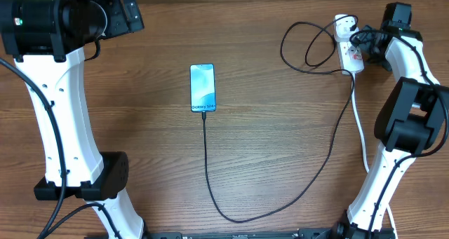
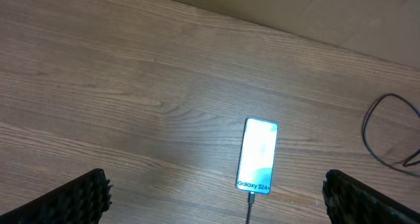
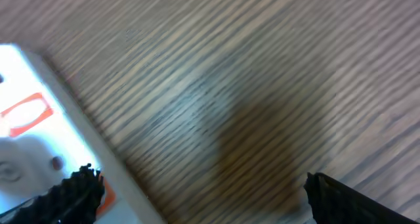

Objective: Plug charger to phone and switch on socket

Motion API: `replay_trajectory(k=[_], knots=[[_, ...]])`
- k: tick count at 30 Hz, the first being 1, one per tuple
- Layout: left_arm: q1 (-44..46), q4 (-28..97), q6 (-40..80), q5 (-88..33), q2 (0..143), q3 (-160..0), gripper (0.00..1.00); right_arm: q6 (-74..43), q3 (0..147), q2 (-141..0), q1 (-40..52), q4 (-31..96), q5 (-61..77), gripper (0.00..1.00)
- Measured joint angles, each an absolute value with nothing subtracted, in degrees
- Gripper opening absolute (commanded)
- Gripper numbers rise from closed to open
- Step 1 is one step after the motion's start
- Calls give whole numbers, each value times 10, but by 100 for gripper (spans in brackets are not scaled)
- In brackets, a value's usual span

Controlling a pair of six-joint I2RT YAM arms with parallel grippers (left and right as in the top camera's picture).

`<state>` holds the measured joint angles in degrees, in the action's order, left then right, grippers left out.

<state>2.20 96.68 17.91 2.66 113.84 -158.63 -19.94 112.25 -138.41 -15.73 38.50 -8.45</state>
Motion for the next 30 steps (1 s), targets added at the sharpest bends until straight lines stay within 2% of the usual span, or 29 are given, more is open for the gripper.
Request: replay_trajectory(k=[10, 20, 30], knots=[[22, 967, 179, 27, 1138, -1586, 100, -203, 1124, -1394, -164, 387, -100, 100], [22, 967, 179, 27, 1138, -1586, 100, -181, 1177, -1410, -164, 446, -103, 100], [22, 967, 179, 27, 1138, -1586, 100, -162, 1184, -1412, -160, 429, -89, 100]])
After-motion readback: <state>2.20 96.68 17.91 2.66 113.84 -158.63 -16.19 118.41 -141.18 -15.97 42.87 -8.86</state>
